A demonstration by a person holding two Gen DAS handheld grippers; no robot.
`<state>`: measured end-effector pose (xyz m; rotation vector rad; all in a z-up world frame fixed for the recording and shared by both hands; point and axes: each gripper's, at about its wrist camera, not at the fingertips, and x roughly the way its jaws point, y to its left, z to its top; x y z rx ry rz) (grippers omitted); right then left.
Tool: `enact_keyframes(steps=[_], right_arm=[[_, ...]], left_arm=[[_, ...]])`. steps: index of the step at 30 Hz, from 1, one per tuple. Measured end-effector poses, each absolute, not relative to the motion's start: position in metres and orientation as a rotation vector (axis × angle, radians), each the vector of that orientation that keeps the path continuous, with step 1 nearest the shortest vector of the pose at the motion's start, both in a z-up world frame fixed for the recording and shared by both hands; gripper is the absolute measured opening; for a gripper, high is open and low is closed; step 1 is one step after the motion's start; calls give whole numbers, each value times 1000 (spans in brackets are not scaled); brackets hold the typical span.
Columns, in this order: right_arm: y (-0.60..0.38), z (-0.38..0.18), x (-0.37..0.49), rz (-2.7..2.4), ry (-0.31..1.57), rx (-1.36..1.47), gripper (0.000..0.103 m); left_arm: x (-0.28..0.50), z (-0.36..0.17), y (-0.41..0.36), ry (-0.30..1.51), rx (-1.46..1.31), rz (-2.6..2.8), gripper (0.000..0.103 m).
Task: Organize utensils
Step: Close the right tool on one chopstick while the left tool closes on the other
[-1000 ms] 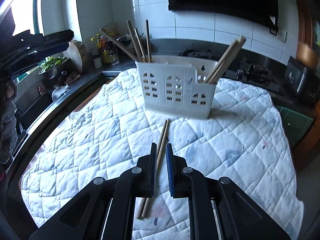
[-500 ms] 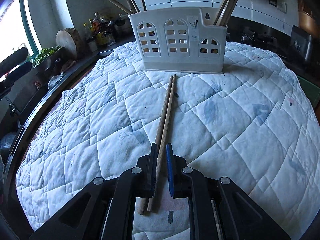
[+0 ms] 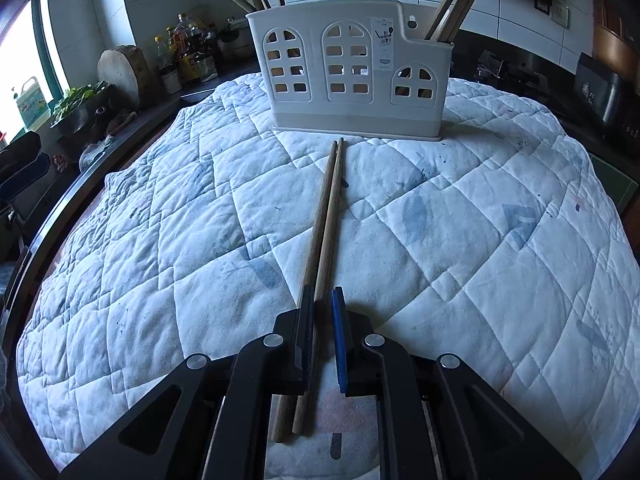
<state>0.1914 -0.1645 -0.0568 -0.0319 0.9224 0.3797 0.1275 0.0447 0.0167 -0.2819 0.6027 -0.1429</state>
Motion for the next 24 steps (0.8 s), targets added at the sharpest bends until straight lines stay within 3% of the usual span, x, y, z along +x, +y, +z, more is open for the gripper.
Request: enact_keyframes(steps=[24], right_arm=[[-168, -60, 192, 375, 910, 4, 7]], left_arm=[[125, -1, 21, 668, -284, -183, 55]])
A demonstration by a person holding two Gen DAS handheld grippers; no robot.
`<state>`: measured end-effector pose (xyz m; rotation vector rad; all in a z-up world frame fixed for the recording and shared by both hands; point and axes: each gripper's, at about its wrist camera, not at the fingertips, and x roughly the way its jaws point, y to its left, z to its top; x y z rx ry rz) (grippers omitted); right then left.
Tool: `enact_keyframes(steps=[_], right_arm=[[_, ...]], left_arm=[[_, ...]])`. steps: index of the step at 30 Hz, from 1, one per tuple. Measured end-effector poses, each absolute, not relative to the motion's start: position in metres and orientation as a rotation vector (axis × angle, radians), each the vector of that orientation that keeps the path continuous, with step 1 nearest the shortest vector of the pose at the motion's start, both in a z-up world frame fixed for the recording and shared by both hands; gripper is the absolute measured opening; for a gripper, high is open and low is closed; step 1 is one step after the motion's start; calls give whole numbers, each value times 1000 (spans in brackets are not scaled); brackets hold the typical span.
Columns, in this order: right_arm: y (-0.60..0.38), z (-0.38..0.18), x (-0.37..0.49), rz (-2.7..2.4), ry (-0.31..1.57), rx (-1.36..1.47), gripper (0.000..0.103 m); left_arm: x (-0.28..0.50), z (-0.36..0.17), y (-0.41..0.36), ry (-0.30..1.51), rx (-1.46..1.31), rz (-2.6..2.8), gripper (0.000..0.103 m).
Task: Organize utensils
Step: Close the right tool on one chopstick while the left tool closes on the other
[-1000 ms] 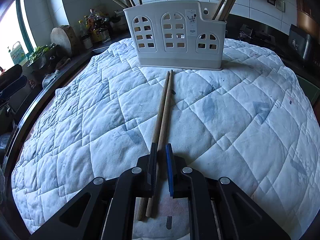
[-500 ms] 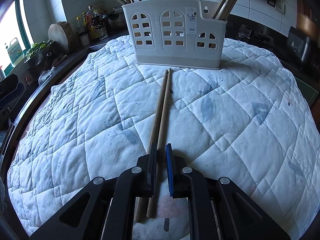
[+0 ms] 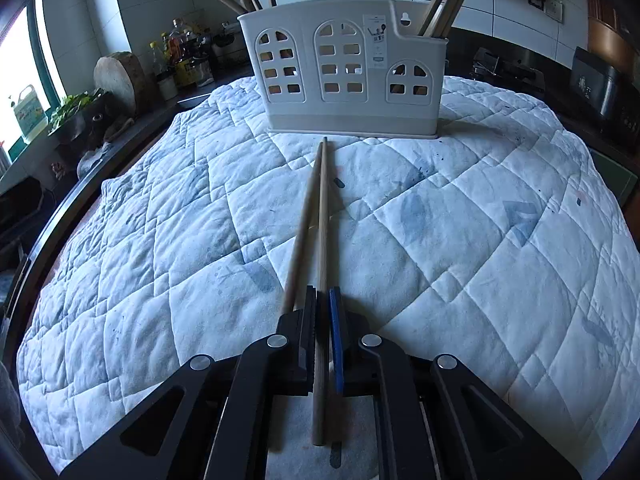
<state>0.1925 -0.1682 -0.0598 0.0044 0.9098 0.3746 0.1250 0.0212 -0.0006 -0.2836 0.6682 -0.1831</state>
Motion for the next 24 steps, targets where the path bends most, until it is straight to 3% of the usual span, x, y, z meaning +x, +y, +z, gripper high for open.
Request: enact_keyframes(steps=[19, 21, 24], right_arm=[[-230, -1, 146, 352, 741, 17, 6], [-234, 0, 143, 353, 738, 15, 6], [-238, 0, 141, 352, 737, 16, 7]], left_arm=[[137, -49, -89, 835, -181, -297, 52], [143, -53, -96, 847, -177, -293, 41], [155, -61, -101, 875, -183, -280, 36]])
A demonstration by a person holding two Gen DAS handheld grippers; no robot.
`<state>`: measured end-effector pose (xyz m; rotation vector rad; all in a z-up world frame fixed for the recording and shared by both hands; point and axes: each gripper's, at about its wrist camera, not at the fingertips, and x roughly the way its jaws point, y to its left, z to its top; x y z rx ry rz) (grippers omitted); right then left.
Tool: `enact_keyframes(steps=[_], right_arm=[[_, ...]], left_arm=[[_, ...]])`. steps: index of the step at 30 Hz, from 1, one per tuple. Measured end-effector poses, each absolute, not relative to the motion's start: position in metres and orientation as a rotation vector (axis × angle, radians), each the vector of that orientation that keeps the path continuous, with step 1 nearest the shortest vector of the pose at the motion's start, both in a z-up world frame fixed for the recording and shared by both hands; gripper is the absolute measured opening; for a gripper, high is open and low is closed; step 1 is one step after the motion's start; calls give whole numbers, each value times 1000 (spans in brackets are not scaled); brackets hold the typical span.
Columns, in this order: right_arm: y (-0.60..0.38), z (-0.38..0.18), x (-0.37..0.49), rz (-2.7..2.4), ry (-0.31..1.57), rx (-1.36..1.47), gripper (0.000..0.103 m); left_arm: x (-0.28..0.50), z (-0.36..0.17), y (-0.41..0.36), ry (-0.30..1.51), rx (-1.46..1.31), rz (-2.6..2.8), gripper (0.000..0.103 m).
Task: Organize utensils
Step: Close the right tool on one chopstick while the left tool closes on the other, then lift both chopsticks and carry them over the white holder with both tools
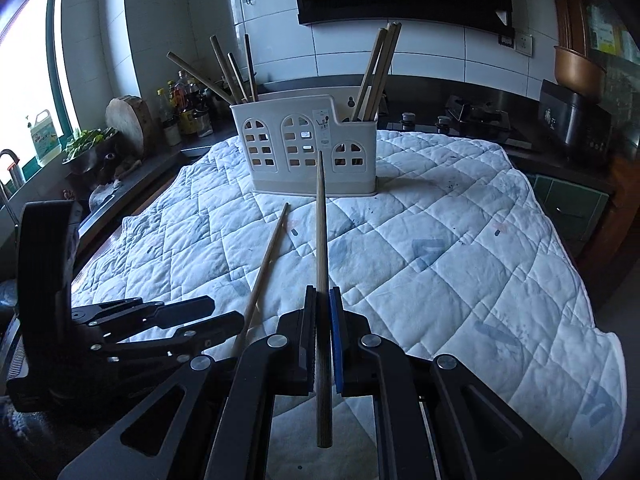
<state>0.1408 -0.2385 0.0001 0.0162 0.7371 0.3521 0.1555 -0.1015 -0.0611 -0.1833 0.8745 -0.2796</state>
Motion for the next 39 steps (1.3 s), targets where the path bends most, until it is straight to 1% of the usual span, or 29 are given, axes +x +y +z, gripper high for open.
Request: enact_keyframes(steps=[4, 9, 12, 13, 18, 33, 36, 39], right_arm=[[-244, -1, 139, 348, 743, 15, 7], [-248, -4, 138, 344, 750, 9, 7], [-248, -5, 136, 342, 754, 9, 7], [-248, -5, 136, 343, 754, 10, 7], [-247, 3, 134, 345, 736, 12, 7], [-229, 42, 148, 378, 684, -11, 7], [-225, 47, 152, 377, 679, -26, 7], [-223, 48, 154, 378, 680, -28, 7]], left_arm=[[167, -71, -108, 905, -176, -255, 31], [176, -77, -114, 920, -164, -223, 29], [177, -77, -118, 912, -109, -187, 15], [176, -77, -117, 911, -106, -189, 13], [174, -70, -107, 907, -98, -210, 9], [163, -7, -51, 731, -169, -265, 6], [166, -2, -49, 729, -156, -284, 6], [165, -12, -52, 759, -127, -300, 6]])
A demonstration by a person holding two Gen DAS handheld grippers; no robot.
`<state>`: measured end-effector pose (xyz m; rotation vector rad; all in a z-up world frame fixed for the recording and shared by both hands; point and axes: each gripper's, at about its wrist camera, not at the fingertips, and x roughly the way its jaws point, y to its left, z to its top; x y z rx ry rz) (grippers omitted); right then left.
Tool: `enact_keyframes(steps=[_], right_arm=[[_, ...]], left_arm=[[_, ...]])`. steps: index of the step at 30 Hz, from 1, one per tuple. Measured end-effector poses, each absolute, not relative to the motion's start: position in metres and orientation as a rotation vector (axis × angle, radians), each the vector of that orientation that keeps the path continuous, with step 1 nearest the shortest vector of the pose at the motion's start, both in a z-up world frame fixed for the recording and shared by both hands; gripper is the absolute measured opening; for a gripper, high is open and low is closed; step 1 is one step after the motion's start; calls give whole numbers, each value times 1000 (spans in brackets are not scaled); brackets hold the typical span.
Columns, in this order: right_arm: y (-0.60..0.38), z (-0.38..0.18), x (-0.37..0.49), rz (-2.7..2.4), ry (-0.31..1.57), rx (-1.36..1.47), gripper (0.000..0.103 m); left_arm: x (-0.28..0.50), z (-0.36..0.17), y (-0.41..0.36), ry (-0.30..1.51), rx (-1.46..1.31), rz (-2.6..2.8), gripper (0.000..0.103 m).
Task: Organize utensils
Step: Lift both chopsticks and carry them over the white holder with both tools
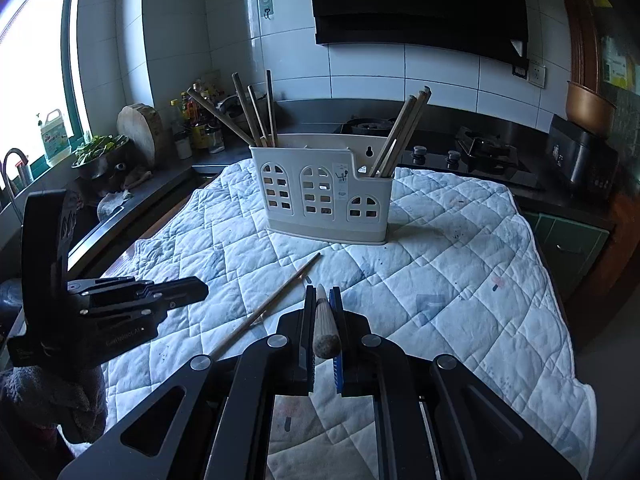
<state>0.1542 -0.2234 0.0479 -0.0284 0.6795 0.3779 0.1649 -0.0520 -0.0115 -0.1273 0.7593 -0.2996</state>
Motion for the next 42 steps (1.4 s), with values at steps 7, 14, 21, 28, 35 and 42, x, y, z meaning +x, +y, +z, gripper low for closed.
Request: enact_keyframes(steps=[7, 14, 21, 28, 35, 42], right_arm=[[-220, 46, 155, 386, 684, -33, 7], [-220, 42, 155, 387, 691, -29, 7], [-223, 40, 158, 384, 694, -24, 7], [-222, 44, 158, 386, 685, -27, 7], [-219, 59, 161, 385, 662, -40, 7], [-216, 83, 171, 396, 638, -56, 7]], left_arm=[[165, -49, -56, 857, -101, -309, 21], [170, -65, -59, 879, -79, -295, 25], [174, -76, -63, 907, -59, -288, 23], [174, -69, -65, 906, -22, -278, 6], [170, -28, -50, 814, -67, -313, 5], [175, 10, -40, 741, -78, -330, 5]])
